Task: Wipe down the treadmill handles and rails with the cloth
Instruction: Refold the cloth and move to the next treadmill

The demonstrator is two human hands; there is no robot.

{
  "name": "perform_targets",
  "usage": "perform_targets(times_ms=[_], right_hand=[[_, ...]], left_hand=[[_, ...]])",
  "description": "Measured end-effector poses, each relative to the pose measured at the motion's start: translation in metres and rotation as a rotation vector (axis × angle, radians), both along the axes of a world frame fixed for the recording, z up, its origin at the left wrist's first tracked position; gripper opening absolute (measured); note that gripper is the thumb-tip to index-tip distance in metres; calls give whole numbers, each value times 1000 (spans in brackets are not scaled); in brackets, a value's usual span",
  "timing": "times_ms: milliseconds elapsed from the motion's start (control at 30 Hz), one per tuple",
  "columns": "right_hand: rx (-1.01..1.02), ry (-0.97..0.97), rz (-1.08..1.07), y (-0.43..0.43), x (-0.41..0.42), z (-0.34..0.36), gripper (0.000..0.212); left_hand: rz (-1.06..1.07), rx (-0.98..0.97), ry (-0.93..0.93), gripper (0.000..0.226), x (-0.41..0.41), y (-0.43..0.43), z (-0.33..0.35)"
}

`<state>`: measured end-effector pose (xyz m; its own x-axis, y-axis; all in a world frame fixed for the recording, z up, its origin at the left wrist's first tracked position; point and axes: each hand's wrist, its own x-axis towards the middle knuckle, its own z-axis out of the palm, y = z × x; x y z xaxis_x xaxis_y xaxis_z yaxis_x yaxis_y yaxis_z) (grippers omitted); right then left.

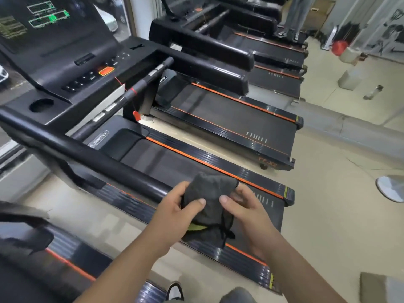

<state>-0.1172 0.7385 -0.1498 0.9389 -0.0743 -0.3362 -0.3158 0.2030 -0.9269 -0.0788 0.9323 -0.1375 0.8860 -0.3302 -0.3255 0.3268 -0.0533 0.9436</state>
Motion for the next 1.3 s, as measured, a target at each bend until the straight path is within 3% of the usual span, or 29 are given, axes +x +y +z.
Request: perform_targets(times_ms=[100, 200, 300, 467, 600, 767, 900, 967, 1167, 1300], right_hand=[[-266, -78, -101, -18, 37, -1, 14], [-344, -74, 69, -37, 79, 7, 11], [-172, 91, 266, -60, 124, 19, 15], [210, 414, 382, -110, 194, 36, 38], [360, 491, 553, -116, 230, 48, 44], [362, 505, 726, -85, 274, 57, 41], [281, 476, 762, -60, 311, 58, 46], [235, 461, 746, -48, 332, 59, 42], [206, 463, 775, -3, 403, 75, 46], [78, 396, 824, 25, 460, 73, 40]], left_hand=[[114, -31, 71, 14, 16, -23, -13], [211, -54, 115, 14, 34, -58, -23], [370, -143, 152, 22, 57, -96, -33], [535, -416, 303, 46, 92, -147, -43], [700, -606, 441, 61, 117, -170, -37], [1012, -587, 506, 51, 142, -174, -51], [1045, -288, 515, 33, 165, -154, -59], [1026, -234, 470, 42, 186, -136, -55], [1004, -556, 414, 82, 266, -93, -18], [988, -720, 413, 93, 322, -61, -12]])
